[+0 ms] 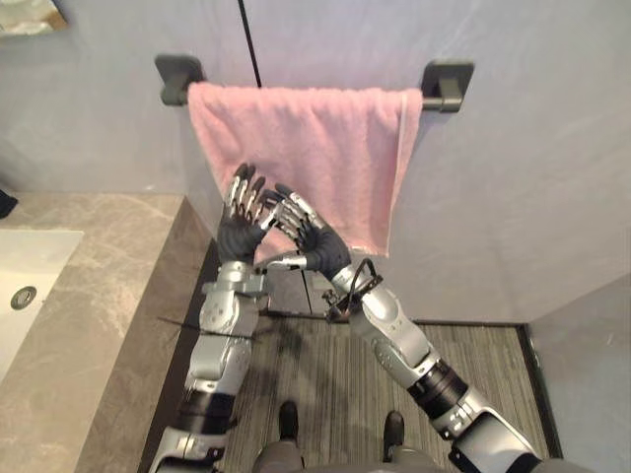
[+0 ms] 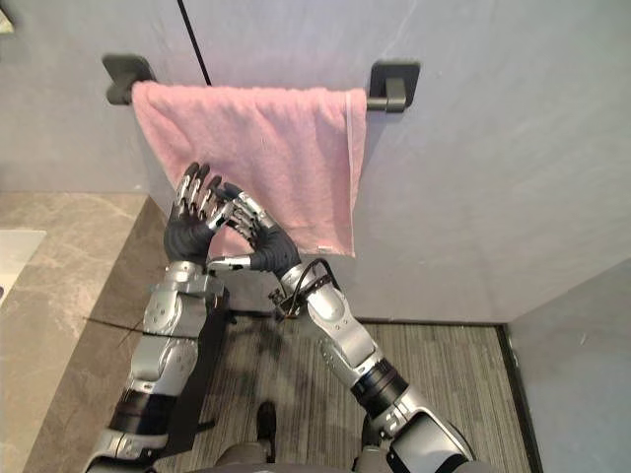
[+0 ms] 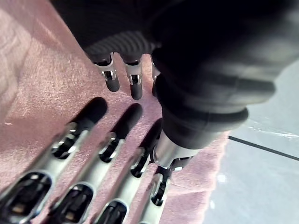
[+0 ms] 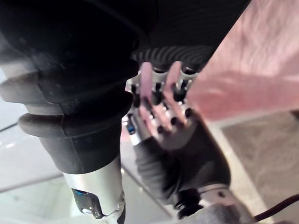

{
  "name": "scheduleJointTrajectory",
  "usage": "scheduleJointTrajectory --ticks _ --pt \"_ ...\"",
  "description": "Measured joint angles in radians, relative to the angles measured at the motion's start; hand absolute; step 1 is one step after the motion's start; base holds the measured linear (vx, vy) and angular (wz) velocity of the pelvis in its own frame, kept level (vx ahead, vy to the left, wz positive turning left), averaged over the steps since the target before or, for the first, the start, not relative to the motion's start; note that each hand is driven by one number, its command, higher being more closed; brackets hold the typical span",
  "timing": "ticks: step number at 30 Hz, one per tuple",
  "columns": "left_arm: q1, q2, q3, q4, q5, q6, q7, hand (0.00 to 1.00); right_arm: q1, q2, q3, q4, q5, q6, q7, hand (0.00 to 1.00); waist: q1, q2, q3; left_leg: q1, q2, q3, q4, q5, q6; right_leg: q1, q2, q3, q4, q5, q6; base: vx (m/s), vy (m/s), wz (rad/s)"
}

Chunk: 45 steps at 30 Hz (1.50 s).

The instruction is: Organize washtable

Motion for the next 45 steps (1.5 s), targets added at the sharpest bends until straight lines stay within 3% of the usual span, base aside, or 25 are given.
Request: scheduleJointTrajectory --ticks 8,11,19,27,32,39,45 --pt "-0.26 0.023 -0.066 0.12 -0.045 -0.019 0.019 0.0 -0.151 -0.082 -0.219 -0.006 -0.036 -0.002 -0.124 0.0 -0.003 0.002 0.043 -0.083 0.003 0.003 0.019 0.007 0.004 -0.077 0.0 0.002 0.005 0.008 0.0 0.04 0.003 -0.01" --pt "-0.328 0.03 -0.074 0.159 -0.046 -0.023 0.02 0.0 -0.199 -0.107 -0.247 -0.005 -0.032 -0.003 -0.15 0.0 -0.004 0.002 0.07 -0.092 0.003 0.005 0.019 0.007 0.004 -0.09 0.0 0.004 0.012 0.007 0.0 0.01 0.001 -0.01" --pt "-0.385 0.025 -0.073 0.224 -0.037 -0.041 0.066 0.0 -0.242 -0.118 -0.285 0.006 -0.014 -0.003 -0.195 0.0 -0.004 0.002 0.072 -0.112 0.003 0.015 0.017 0.007 0.004 -0.119 0.0 0.011 0.024 0.007 -0.001 0.0 0.002 -0.01" --pt "-0.394 -0.005 0.02 0.247 -0.023 -0.037 0.124 0.0 -0.257 -0.107 -0.306 0.033 0.008 -0.004 -0.19 0.0 -0.009 -0.007 0.09 -0.111 0.002 0.031 0.013 0.015 0.009 -0.137 0.001 0.031 0.032 0.016 -0.002 -0.02 0.005 -0.06" --pt "-0.374 -0.014 0.056 0.246 0.006 -0.036 0.129 0.0 -0.131 -0.082 -0.276 0.032 0.008 -0.004 -0.177 0.0 -0.007 -0.007 0.091 -0.087 0.002 0.04 -0.002 0.017 0.011 -0.112 0.003 0.038 0.0 0.035 -0.001 0.02 0.003 -0.06" --pt "-0.28 -0.014 0.114 0.229 0.046 -0.028 0.131 0.0 0.091 -0.076 -0.213 -0.001 0.006 0.005 -0.091 0.0 -0.01 -0.011 0.09 -0.038 0.011 0.052 -0.005 0.012 0.005 -0.054 0.013 0.047 -0.036 0.037 -0.003 0.05 -0.006 -0.06" --pt "-0.201 0.019 0.197 0.223 0.077 -0.016 0.149 0.0 0.176 -0.116 -0.223 -0.014 0.006 0.014 -0.021 0.0 -0.039 -0.042 0.086 -0.006 0.018 0.047 -0.006 0.006 -0.002 -0.006 0.022 0.04 -0.065 0.04 -0.005 0.03 -0.014 0.01"
